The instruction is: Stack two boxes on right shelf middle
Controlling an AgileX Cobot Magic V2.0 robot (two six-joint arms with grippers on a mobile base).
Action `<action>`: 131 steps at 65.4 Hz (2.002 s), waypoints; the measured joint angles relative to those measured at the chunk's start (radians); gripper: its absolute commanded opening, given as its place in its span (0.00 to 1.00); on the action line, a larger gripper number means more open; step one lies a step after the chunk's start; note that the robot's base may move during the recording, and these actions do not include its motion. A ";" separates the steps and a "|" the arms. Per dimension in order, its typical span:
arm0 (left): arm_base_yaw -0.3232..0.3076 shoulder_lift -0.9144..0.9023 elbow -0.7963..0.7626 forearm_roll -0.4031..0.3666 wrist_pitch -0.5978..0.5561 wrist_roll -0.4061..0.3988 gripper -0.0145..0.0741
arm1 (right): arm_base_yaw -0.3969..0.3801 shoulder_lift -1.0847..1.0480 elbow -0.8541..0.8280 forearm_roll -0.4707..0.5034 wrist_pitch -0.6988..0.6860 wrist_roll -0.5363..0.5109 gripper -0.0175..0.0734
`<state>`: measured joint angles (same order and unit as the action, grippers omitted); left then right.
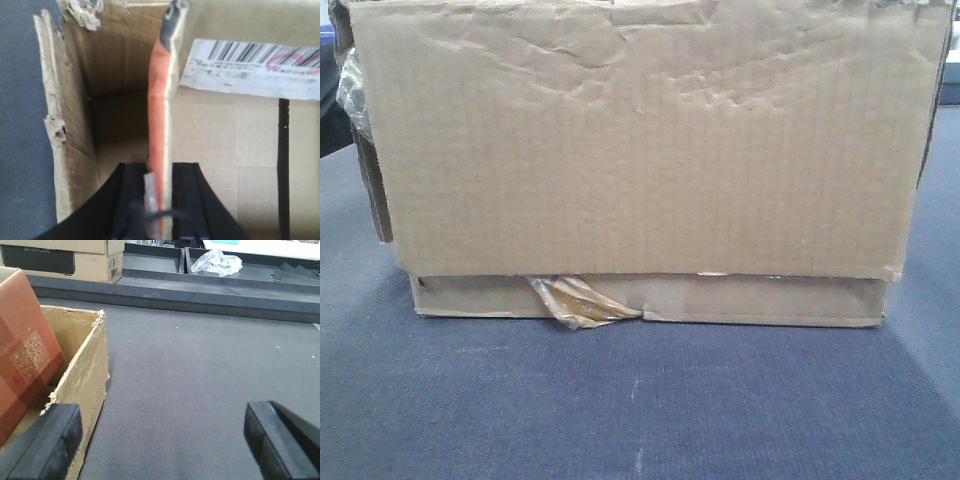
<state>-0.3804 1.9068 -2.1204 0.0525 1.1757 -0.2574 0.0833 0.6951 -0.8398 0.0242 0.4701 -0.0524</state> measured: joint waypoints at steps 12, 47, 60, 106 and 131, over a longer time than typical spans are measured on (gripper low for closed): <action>0.000 0.000 0.000 -0.032 0.002 -0.004 0.64 | 0.000 0.000 0.000 0.000 0.000 0.000 0.81; 0.000 -0.157 -0.138 0.029 0.029 0.054 0.84 | 0.000 0.000 -0.012 0.000 0.014 0.000 0.81; 0.026 -0.179 -0.142 0.099 0.049 0.133 0.84 | 0.022 0.034 -0.120 0.000 0.071 0.000 0.81; 0.194 -0.205 0.236 -0.068 0.054 0.257 0.84 | 0.129 0.636 -0.640 0.059 0.457 -0.003 0.81; 0.194 -0.169 0.311 -0.107 0.024 0.257 0.84 | 0.155 0.854 -0.642 0.099 0.474 -0.016 0.81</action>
<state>-0.1866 1.7382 -1.8098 -0.0549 1.1994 0.0000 0.2378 1.5491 -1.4823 0.1236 0.9445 -0.0687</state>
